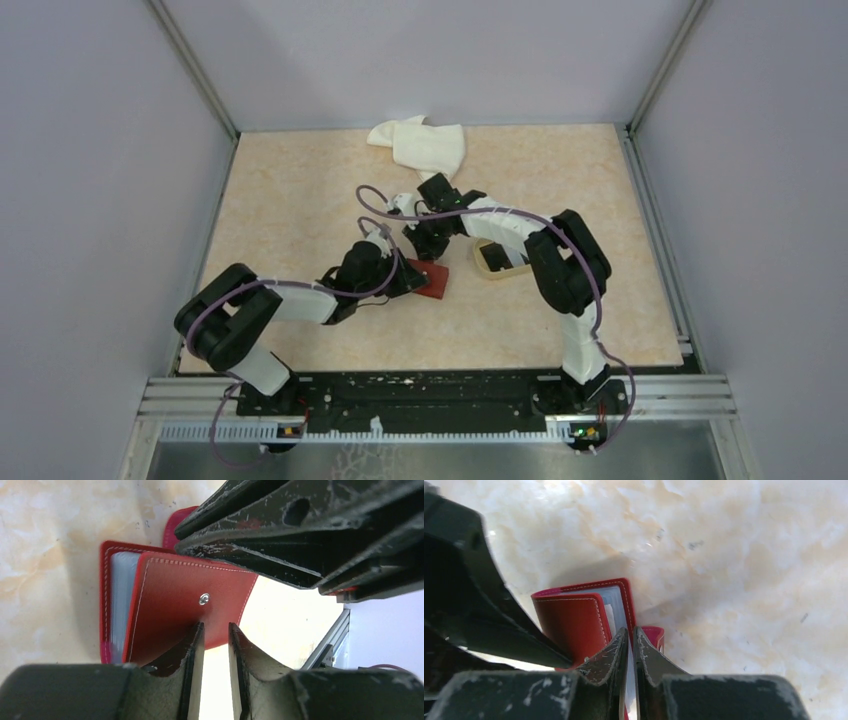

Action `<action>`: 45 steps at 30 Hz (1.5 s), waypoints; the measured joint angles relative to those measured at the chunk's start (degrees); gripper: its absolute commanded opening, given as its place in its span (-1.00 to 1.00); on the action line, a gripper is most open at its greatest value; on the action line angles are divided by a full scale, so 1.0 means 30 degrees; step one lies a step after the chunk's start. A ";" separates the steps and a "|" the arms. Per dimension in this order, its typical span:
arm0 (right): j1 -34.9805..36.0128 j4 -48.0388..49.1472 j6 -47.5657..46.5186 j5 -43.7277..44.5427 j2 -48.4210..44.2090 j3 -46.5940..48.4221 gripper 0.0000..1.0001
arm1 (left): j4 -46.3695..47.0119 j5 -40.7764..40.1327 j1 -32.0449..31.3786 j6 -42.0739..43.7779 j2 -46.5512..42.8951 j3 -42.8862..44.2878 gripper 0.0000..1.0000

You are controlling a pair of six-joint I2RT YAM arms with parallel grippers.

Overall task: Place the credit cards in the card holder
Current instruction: Close the card holder at the center of the board.

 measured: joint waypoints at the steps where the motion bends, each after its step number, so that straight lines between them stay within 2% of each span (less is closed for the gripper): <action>1: 0.0117 -0.0189 -0.0226 -0.0284 0.0146 0.0364 -0.78 | -0.0131 -0.0051 0.0000 0.0022 -0.0219 -0.0124 -0.34; 6: 0.0044 -0.1443 -0.1552 -0.1129 -0.0408 0.0765 -0.67 | -0.0933 -0.0168 0.0080 0.0714 -0.1180 -0.0168 -0.26; 9: -0.0838 -0.1800 -0.2237 -0.2149 -0.2084 -0.0124 -0.63 | -0.1020 0.0182 0.0554 0.1384 -0.1494 -0.0153 -0.27; 12: -0.1749 -0.1537 -0.2696 -0.3665 -0.4313 -0.1282 -0.63 | -0.0794 0.0976 0.1282 0.1712 -0.1508 -0.0153 -0.29; 15: -0.2033 -0.0925 -0.2892 -0.5158 -0.5661 -0.2229 -0.74 | -0.0321 0.1785 0.1909 0.1814 -0.1494 -0.0153 -0.32; 20: -0.1770 -0.0459 -0.2637 -0.5646 -0.3789 -0.2477 -0.92 | 0.0313 0.3118 0.2798 0.1851 -0.0860 -0.0146 -0.39; 24: -0.1800 -0.0452 -0.1887 -0.4714 -0.1158 -0.2521 -0.93 | 0.0408 0.3745 0.3082 0.1931 0.0146 0.0051 -0.54; 26: -0.1858 -0.0459 -0.1763 -0.4473 -0.1202 -0.2477 -0.90 | 0.0503 0.4036 0.3140 0.1996 0.0707 0.0277 -0.59; 31: -0.1836 -0.0787 -0.2259 -0.4758 -0.1202 -0.2361 -0.71 | 0.0984 0.4452 0.3177 0.1967 0.1661 0.0736 -0.69; 33: -0.1836 -0.1282 -0.2943 -0.5078 -0.1202 -0.2135 -0.57 | 0.0933 0.4386 0.3177 0.1974 0.1683 0.0743 -0.71; 34: -0.1843 -0.1581 -0.3330 -0.5282 -0.1209 -0.1989 -0.45 | 0.0911 0.4291 0.3177 0.1982 0.1676 0.0736 -0.72; 36: -0.1851 -0.1967 -0.4233 -0.5646 -0.1231 -0.1690 0.07 | 0.0816 0.4022 0.3177 0.2004 0.1574 0.0656 -0.74; 37: -0.1858 -0.1989 -0.4656 -0.5843 -0.1297 -0.1610 0.25 | 0.0750 0.3861 0.3177 0.2084 0.1486 0.0612 -0.75; 38: -0.1865 -0.1960 -0.5187 -0.5967 -0.1406 -0.1581 0.34 | 0.0699 0.3694 0.3169 0.2208 0.1384 0.0568 -0.76; 41: -0.1872 -0.1260 -0.7380 -0.6360 -0.1909 -0.1588 0.38 | 0.0605 0.3410 0.3147 0.2514 0.1217 0.0481 -0.79; 45: -0.2011 -0.1129 -0.9267 -0.6630 -0.1909 -0.0911 0.30 | 0.0809 0.3330 0.3147 0.2980 0.1180 0.0335 -0.81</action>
